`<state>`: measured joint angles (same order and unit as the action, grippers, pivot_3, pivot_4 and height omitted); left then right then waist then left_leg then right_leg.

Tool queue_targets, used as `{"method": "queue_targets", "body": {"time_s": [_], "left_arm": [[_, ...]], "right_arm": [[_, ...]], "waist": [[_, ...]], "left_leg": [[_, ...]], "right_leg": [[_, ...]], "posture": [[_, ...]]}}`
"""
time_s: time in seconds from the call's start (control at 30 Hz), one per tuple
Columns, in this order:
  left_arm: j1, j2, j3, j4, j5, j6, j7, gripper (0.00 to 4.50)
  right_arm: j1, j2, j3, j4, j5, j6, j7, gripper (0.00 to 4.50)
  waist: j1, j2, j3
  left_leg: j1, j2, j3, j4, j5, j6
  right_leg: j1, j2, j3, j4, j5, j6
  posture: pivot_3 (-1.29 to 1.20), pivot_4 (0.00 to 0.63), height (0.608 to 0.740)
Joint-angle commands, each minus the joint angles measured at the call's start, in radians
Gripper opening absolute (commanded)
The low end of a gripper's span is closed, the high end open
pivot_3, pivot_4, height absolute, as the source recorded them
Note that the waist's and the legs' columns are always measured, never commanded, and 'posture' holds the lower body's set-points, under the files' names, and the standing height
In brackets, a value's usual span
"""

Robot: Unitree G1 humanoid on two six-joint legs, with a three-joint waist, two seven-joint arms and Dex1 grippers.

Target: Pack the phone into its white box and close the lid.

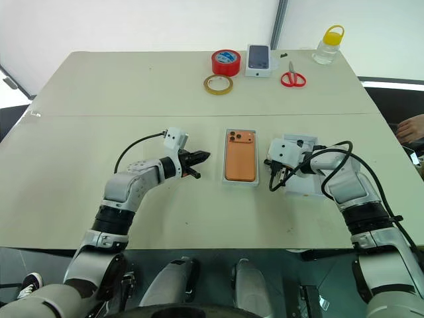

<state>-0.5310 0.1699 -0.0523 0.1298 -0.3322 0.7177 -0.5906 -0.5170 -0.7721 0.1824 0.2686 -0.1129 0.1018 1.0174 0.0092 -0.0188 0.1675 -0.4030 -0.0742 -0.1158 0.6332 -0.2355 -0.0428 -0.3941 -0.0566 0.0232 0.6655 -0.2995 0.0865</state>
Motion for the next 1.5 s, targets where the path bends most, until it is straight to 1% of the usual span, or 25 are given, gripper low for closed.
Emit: {"method": "queue_targets", "body": {"time_s": [0.03, 0.3, 0.4, 0.47, 0.5, 0.57, 0.67, 0.73, 0.77, 0.8, 0.93, 0.97, 1.03, 1.13, 1.23, 1.33, 1.37, 1.5], "left_arm": [[0.011, 0.035, 0.047, -0.09, -0.044, 0.003, -0.017, 0.02], [0.061, 0.145, 0.097, -0.2, -0.106, 0.02, -0.056, 0.02], [0.074, 0.167, 0.113, -0.224, -0.132, 0.019, -0.066, 0.02], [0.083, 0.184, 0.115, -0.226, -0.14, 0.016, -0.079, 0.02], [0.087, 0.19, 0.126, -0.227, -0.161, 0.024, -0.09, 0.26], [0.106, 0.232, 0.138, -0.245, -0.188, 0.02, -0.14, 0.92], [0.123, 0.299, 0.158, -0.245, -0.203, -0.014, -0.203, 2.36], [0.129, 0.342, 0.187, -0.223, -0.218, -0.058, -0.263, 3.39], [0.13, 0.36, 0.199, -0.21, -0.229, -0.063, -0.289, 3.93], [0.137, 0.384, 0.204, -0.205, -0.221, -0.109, -0.33, 4.42], [0.155, 0.455, 0.231, -0.186, -0.22, -0.219, -0.436, 4.48], [0.157, 0.466, 0.236, -0.18, -0.221, -0.239, -0.455, 4.48], [0.169, 0.483, 0.236, -0.164, -0.196, -0.311, -0.486, 4.48], [0.191, 0.497, 0.237, -0.154, -0.194, -0.373, -0.524, 4.48], [0.209, 0.51, 0.224, -0.147, -0.187, -0.416, -0.556, 4.48], [0.203, 0.506, 0.207, -0.143, -0.183, -0.436, -0.568, 4.48], [0.199, 0.502, 0.201, -0.143, -0.183, -0.438, -0.569, 4.48], [0.183, 0.486, 0.166, -0.143, -0.172, -0.439, -0.57, 4.48]], "right_arm": [[0.027, -0.03, -0.038, -0.021, 0.024, 0.03, 0.009, 0.0], [0.109, -0.085, -0.097, -0.002, 0.053, -0.034, -0.009, 0.0], [0.089, -0.072, -0.125, -0.014, 0.088, 0.0, -0.016, 0.0], [0.064, -0.05, -0.15, -0.037, 0.146, 0.078, -0.005, 0.0], [0.053, -0.049, -0.162, -0.044, 0.174, 0.119, 0.007, 0.25], [0.036, -0.057, -0.189, -0.06, 0.205, 0.17, 0.01, 0.91], [0.023, -0.068, -0.229, -0.083, 0.243, 0.239, -0.001, 2.36], [0.022, -0.065, -0.256, -0.099, 0.27, 0.303, -0.017, 3.47], [0.021, -0.058, -0.265, -0.101, 0.269, 0.331, -0.044, 4.0], [0.025, -0.042, -0.275, -0.11, 0.273, 0.357, -0.078, 4.47], [0.068, 0.031, -0.301, -0.224, 0.27, 0.487, -0.232, 4.49], [0.081, 0.04, -0.306, -0.253, 0.275, 0.529, -0.251, 4.49], [0.111, 0.043, -0.326, -0.306, 0.272, 0.618, -0.302, 4.49], [0.16, 0.019, -0.345, -0.4, 0.276, 0.753, -0.351, 4.49], [0.209, -0.002, -0.34, -0.493, 0.273, 0.85, -0.385, 4.49], [0.21, -0.017, -0.325, -0.581, 0.294, 0.989, -0.408, 4.49], [0.197, -0.006, -0.331, -0.596, 0.313, 1.052, -0.413, 4.49], [0.121, -0.004, -0.284, -0.606, 0.332, 1.194, -0.437, 4.49]], "waist": [[0.0, 0.0, 0.0], [0.004, 0.0, 0.0], [0.002, 0.0, 0.0], [-0.001, 0.0, 0.0], [-0.004, 0.0, 0.0], [-0.008, 0.001, 0.0], [-0.018, 0.001, 0.001], [-0.02, 0.001, 0.001], [-0.02, 0.001, 0.001], [-0.02, 0.001, 0.001], [-0.023, 0.002, 0.001], [-0.022, 0.002, 0.001], [-0.02, 0.002, 0.001], [-0.015, 0.002, 0.001], [-0.017, 0.002, 0.001], [-0.024, 0.003, 0.001], [-0.026, 0.004, 0.001], [-0.025, 0.004, 0.001]], "left_leg": [[0.0, 0.0, 0.0, 0.0, 0.0, 0.0], [0.0, 0.0, 0.0, 0.0, 0.0, 0.001], [0.0, 0.0, 0.0, 0.0, 0.0, 0.001], [0.0, 0.0, 0.0, 0.0, 0.0, 0.001], [0.0, 0.0, 0.0, 0.0, 0.0, 0.001], [0.0, 0.001, 0.0, 0.0, 0.0, 0.001], [-0.001, 0.001, 0.0, -0.001, 0.0, 0.001], [-0.001, 0.001, 0.0, -0.001, 0.0, 0.001], [-0.001, 0.001, 0.0, -0.001, -0.002, 0.004], [-0.001, 0.001, 0.0, -0.001, -0.003, 0.005], [-0.001, 0.001, 0.0, -0.002, -0.003, 0.005], [-0.001, 0.001, 0.0, -0.002, -0.003, 0.005], [-0.002, 0.001, 0.0, -0.002, -0.003, 0.005], [-0.003, 0.001, 0.0, -0.001, -0.003, 0.005], [-0.004, 0.001, 0.0, -0.001, -0.004, 0.007], [-0.004, 0.001, 0.0, -0.002, -0.004, 0.007], [-0.003, 0.001, 0.0, -0.002, -0.004, 0.007], [-0.003, 0.001, 0.001, -0.001, -0.004, 0.007]], "right_leg": [[0.0, 0.0, 0.0, 0.0, 0.0, 0.0], [0.0, 0.0, 0.0, -0.001, 0.0, 0.0], [0.0, 0.0, 0.0, -0.001, 0.0, 0.0], [0.0, 0.0, 0.0, 0.0, 0.0, 0.0], [0.0, 0.0, 0.0, 0.0, 0.0, 0.0], [-0.001, 0.0, 0.001, 0.0, 0.0, 0.0], [-0.002, 0.0, 0.001, 0.0, 0.0, 0.0], [-0.002, 0.0, 0.0, 0.0, 0.0, 0.0], [-0.001, 0.0, 0.001, 0.0, 0.0, 0.0], [-0.002, 0.0, 0.0, 0.0, 0.0, 0.0], [-0.003, 0.0, 0.001, 0.0, 0.0, -0.001], [-0.003, 0.0, 0.001, 0.0, 0.0, -0.001], [-0.003, 0.0, 0.001, 0.0, 0.0, -0.001], [-0.004, -0.001, 0.001, 0.0, 0.0, -0.001], [-0.004, -0.001, 0.001, 0.0, 0.0, -0.001], [-0.005, -0.001, 0.001, 0.001, 0.0, -0.001], [-0.005, -0.001, 0.001, 0.001, 0.0, -0.001], [-0.005, 0.0, 0.001, 0.001, 0.0, -0.001]], "posture": [[0.0, 0.15, 0.74], [0.0, 0.15, 0.74], [0.0, 0.15, 0.74], [0.0, 0.15, 0.74], [0.0, 0.15, 0.74], [0.0, 0.15, 0.74], [0.0, 0.15, 0.74], [0.0, 0.15, 0.74], [0.0, 0.15, 0.74], [0.0, 0.15, 0.74], [0.0, 0.15, 0.74], [0.0, 0.15, 0.74], [0.0, 0.15, 0.74], [0.0, 0.15, 0.74], [0.0, 0.15, 0.74], [0.0, 0.15, 0.74], [0.0, 0.15, 0.74], [0.0, 0.15, 0.74]]}}
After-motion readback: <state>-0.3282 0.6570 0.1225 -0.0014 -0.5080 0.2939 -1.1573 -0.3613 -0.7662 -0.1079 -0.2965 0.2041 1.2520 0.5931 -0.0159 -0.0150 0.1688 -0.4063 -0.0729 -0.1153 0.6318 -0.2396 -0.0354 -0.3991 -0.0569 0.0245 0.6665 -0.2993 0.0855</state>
